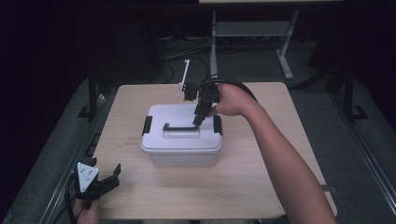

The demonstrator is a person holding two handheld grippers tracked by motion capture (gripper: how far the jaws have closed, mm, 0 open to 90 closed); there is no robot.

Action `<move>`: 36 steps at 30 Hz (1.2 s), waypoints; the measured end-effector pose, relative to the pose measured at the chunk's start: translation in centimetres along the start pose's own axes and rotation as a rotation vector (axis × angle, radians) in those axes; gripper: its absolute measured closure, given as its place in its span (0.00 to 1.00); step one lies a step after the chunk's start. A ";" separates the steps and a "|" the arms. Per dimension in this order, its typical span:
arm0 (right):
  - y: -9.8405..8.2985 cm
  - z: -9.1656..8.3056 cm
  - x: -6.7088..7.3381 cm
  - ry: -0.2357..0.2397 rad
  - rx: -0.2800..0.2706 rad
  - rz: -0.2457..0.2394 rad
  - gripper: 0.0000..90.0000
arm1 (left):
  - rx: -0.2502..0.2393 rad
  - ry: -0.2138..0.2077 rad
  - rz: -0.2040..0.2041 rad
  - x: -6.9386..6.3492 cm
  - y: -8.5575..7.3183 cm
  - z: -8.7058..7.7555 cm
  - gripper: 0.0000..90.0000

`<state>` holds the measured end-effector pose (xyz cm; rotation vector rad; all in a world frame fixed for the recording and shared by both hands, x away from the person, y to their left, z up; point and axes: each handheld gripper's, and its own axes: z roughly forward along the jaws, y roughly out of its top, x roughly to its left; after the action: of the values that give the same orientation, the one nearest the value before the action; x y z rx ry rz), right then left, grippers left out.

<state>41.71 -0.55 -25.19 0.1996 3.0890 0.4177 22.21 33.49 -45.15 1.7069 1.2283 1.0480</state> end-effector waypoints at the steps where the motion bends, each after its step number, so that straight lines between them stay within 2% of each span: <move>1: -0.1 -0.1 0.0 0.000 0.000 0.004 0.61 | 0.000 0.000 0.001 0.0 0.0 0.0 0.17; 30: -3.5 -1.1 -0.5 -0.027 -0.009 0.069 0.53 | 0.004 -0.003 0.007 0.0 0.0 0.1 0.17; 36: -4.6 -1.2 -0.7 -0.029 -0.016 0.092 0.53 | 0.006 -0.003 0.009 0.0 0.0 0.1 0.17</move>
<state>41.80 -5.37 -25.29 0.3446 3.0561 0.4382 22.32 33.44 -45.19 1.7190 1.2238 1.0476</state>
